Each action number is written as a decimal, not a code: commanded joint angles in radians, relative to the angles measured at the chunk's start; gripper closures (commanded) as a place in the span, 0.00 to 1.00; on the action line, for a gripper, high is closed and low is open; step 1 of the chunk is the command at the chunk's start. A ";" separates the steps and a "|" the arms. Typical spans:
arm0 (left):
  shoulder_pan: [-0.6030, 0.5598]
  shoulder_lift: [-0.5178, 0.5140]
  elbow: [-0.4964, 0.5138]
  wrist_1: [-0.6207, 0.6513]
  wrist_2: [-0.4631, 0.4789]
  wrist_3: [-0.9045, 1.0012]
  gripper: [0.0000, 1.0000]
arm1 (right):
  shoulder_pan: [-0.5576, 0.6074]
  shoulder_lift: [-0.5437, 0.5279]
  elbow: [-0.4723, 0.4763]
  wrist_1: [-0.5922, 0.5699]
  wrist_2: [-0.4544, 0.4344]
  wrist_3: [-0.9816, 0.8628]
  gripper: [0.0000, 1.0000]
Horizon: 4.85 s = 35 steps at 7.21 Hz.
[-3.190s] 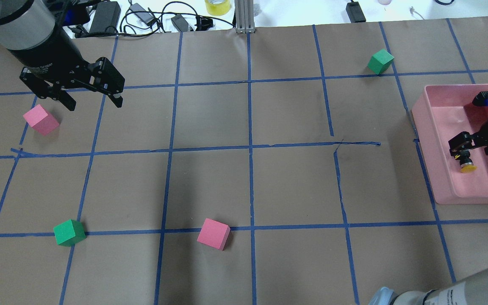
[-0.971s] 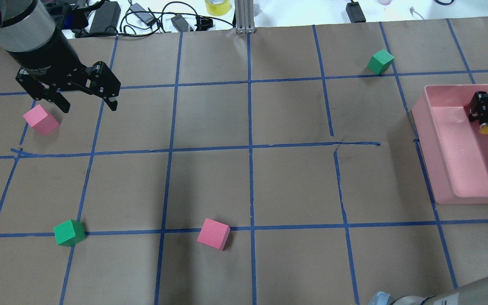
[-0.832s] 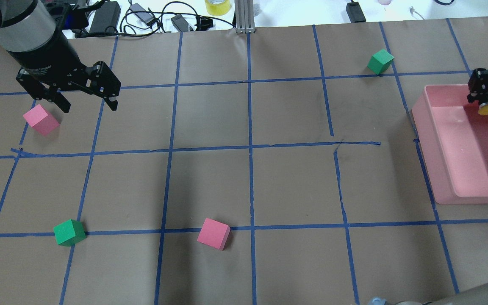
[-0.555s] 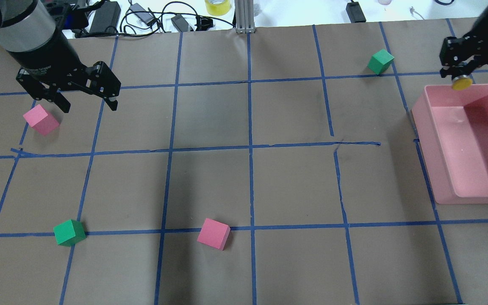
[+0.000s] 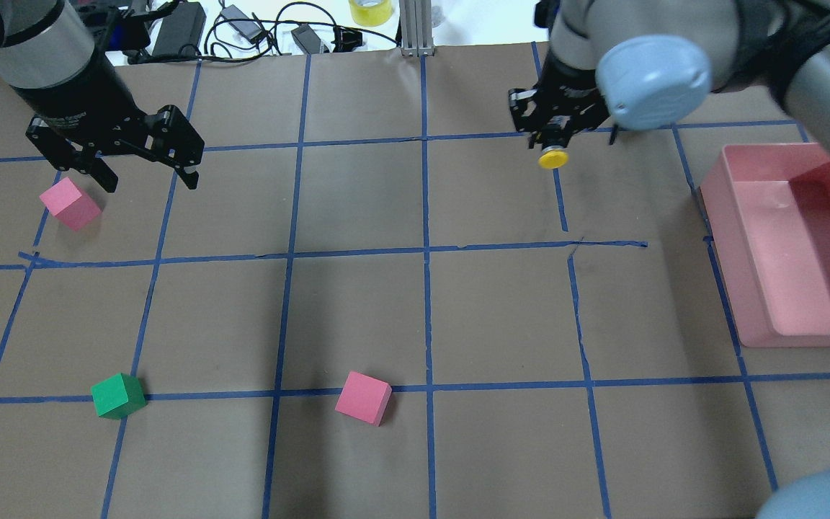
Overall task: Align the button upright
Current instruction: 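Lift the button switch out of the tray with the right gripper, then carry the switch to the table center and lower it with the right gripper, then open the right gripper and raise it away from the switch, then reach the left gripper over and grasp the switch body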
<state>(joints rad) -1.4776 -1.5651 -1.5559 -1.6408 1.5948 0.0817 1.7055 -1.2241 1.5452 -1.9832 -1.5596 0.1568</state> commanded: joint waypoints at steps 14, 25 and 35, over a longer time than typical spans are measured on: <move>0.002 0.004 -0.016 0.001 0.001 0.001 0.00 | 0.226 0.166 0.211 -0.376 0.015 0.197 0.96; 0.011 0.008 -0.018 0.038 -0.009 -0.017 0.00 | 0.264 0.111 0.211 -0.442 0.000 0.157 0.00; -0.314 -0.073 -0.465 0.989 -0.010 -0.419 0.00 | -0.073 -0.261 -0.239 0.604 -0.002 -0.128 0.00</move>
<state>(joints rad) -1.7396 -1.6119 -1.9475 -0.8196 1.5870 -0.2581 1.6328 -1.4862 1.2867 -1.3871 -1.5497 0.0375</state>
